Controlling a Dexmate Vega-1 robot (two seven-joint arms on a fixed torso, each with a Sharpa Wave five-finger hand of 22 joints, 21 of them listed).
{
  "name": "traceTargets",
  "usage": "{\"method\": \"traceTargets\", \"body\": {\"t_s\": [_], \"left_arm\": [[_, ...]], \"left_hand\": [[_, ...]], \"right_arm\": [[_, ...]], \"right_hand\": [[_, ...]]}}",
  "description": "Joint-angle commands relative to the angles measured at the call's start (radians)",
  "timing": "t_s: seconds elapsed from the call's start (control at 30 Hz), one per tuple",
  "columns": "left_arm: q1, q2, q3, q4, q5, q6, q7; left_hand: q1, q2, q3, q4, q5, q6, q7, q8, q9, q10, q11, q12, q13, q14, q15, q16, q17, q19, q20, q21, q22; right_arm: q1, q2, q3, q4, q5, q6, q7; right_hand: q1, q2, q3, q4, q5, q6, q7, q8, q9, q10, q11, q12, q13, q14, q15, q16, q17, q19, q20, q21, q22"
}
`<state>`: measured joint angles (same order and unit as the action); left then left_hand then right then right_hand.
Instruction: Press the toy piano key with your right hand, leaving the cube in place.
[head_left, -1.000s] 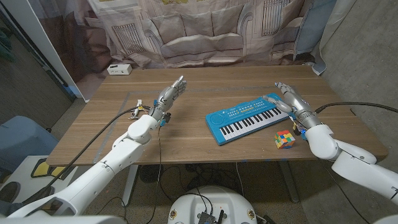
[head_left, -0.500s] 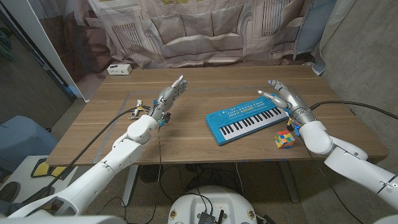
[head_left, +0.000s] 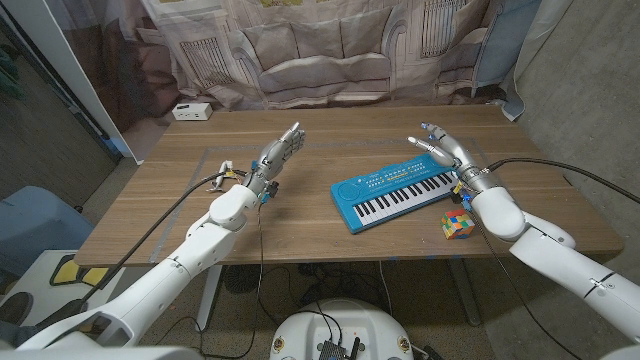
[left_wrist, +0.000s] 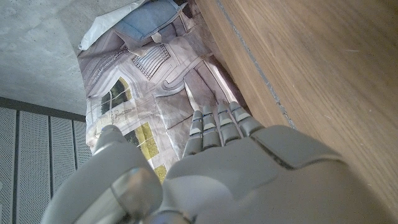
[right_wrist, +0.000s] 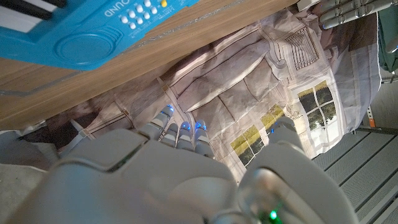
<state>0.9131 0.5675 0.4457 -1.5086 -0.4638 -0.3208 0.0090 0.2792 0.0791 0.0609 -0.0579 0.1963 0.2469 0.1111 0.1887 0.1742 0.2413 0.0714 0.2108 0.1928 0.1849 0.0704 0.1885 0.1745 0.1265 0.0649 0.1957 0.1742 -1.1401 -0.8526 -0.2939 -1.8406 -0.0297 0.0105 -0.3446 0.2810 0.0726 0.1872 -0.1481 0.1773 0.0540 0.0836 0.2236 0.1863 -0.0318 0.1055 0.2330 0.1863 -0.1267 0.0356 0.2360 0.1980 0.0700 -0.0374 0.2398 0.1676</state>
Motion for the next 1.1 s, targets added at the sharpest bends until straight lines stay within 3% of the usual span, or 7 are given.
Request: {"method": "traceTargets", "body": {"t_s": [0.03,0.3,0.7,0.9,1.1], "left_arm": [[-0.057,-0.053,0.025,0.082,0.009,-0.028,-0.006],[-0.084,-0.079,0.029,0.125,0.012,-0.039,-0.001],[-0.105,-0.084,0.044,0.112,0.042,0.003,0.032],[-0.106,-0.085,0.052,0.106,0.056,0.010,0.041],[-0.115,-0.098,0.046,0.147,0.011,-0.034,-0.017]], "left_hand": [[0.001,0.005,0.004,-0.006,-0.002,0.017,0.007,0.006,0.005,0.013,0.002,0.007,0.004,0.012,0.001,0.003,0.004,0.006,-0.004,0.002,0.003],[0.001,0.005,0.003,-0.006,-0.002,0.017,0.007,0.005,0.005,0.015,0.000,0.007,0.004,0.014,0.001,0.003,0.004,0.010,-0.006,0.004,0.003],[0.001,0.005,0.003,-0.007,-0.002,0.017,0.004,0.004,0.005,0.013,0.003,0.005,0.004,0.015,0.001,0.002,0.004,0.013,-0.007,0.004,0.003],[0.001,0.005,0.003,-0.008,-0.002,0.016,0.001,0.003,0.005,0.014,0.001,0.005,0.004,0.016,0.000,0.002,0.004,0.013,-0.007,0.004,0.003],[0.001,0.005,0.003,-0.008,-0.002,0.016,0.000,0.003,0.005,0.013,-0.001,0.004,0.004,0.017,0.001,0.002,0.004,0.014,-0.007,0.004,0.003]], "right_arm": [[0.066,0.055,-0.030,0.098,0.094,0.184,0.073],[0.109,0.096,-0.045,0.170,0.155,0.255,0.115],[0.190,0.162,-0.073,0.309,0.330,0.367,0.273],[0.213,0.179,-0.080,0.343,0.393,0.395,0.334],[0.219,0.190,-0.088,0.338,0.432,0.373,0.353]], "right_hand": [[0.005,-0.008,0.002,0.004,0.002,0.007,0.001,0.003,0.003,0.013,-0.002,0.002,0.001,0.011,-0.001,0.004,0.001,0.022,-0.018,-0.003,0.002],[0.008,-0.009,0.002,0.004,0.002,0.003,-0.002,-0.002,0.003,0.024,-0.005,0.001,0.001,0.025,-0.004,0.005,0.000,0.040,-0.018,-0.002,0.001],[0.004,-0.013,-0.001,0.006,0.001,0.007,0.005,-0.005,0.003,0.030,0.003,-0.002,0.001,0.027,0.004,0.002,0.001,0.043,-0.015,-0.008,0.001],[0.001,-0.015,-0.003,0.008,0.001,0.011,0.009,-0.005,0.003,0.033,0.004,-0.002,0.001,0.029,0.007,0.001,0.002,0.044,-0.013,-0.010,0.001],[-0.003,-0.017,-0.006,0.010,0.000,0.016,0.014,-0.005,0.003,0.036,0.009,-0.004,0.001,0.031,0.009,0.000,0.002,0.045,-0.012,-0.012,0.002]]}}
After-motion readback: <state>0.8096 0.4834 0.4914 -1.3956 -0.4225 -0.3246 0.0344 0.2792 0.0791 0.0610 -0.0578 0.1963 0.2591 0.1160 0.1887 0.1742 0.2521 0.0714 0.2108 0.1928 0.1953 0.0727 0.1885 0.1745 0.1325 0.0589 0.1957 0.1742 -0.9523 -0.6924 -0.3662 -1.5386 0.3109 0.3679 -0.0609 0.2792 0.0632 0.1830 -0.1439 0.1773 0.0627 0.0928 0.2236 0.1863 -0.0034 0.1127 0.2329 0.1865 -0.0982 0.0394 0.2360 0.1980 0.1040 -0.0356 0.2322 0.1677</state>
